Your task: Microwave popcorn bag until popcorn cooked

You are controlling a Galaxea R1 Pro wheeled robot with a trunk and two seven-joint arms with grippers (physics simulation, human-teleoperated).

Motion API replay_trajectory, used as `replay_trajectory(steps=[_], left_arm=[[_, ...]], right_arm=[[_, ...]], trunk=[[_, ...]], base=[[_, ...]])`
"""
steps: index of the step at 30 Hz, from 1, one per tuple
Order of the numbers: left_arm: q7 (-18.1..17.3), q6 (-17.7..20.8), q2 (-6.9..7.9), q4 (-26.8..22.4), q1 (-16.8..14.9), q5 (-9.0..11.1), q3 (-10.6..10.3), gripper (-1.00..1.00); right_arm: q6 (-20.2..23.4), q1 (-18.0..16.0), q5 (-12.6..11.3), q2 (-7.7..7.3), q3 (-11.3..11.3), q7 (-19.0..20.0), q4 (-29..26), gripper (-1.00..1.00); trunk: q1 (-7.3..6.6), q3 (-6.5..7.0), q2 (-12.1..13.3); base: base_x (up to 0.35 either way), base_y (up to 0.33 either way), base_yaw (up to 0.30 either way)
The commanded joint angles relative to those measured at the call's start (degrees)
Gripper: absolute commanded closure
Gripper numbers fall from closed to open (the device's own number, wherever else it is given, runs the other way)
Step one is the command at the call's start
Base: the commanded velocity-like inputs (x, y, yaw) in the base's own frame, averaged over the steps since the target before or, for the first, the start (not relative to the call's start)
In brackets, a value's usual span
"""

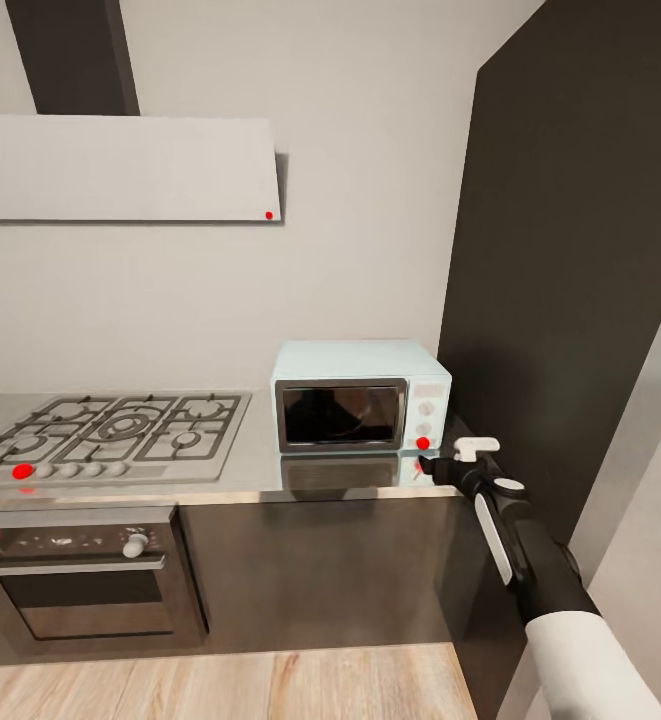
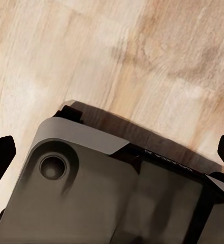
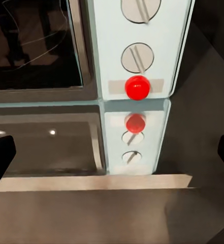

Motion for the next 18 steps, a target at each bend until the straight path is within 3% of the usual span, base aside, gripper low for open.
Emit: replay_trajectory(steps=[1, 11, 14, 18], left_arm=[[0.23, -0.16, -0.02, 0.01, -0.04, 0.5, -0.45, -1.0], [0.25, -0.16, 0.21, 0.01, -0.04, 0.59, -0.44, -1.0], [0.25, -0.16, 0.23, 0.01, -0.04, 0.58, -0.43, -1.0], [0.25, -0.16, 0.24, 0.01, -0.04, 0.59, -0.42, -1.0]], right_arm=[[0.31, -0.04, 0.2, 0.0, -0.1, 0.4, -0.07, -1.0], [0.24, -0.04, 0.22, -0.11, -0.1, 0.42, 0.88, -1.0], [0.24, -0.04, 0.17, -1.53, -0.1, 0.5, 1.59, -1.0], [0.16, -0.04, 0.25, -2.07, -0.1, 0.37, 3.53, -1.0]], trunk=[[0.01, -0.08, -0.06], [0.01, -0.08, -0.06], [0.01, -0.08, -0.06], [0.01, -0.08, -0.06]], base=[[0.01, 0.0, 0.0], [0.214, 0.0, 0.0], [0.192, 0.0, 0.0], [0.161, 0.0, 0.0]])
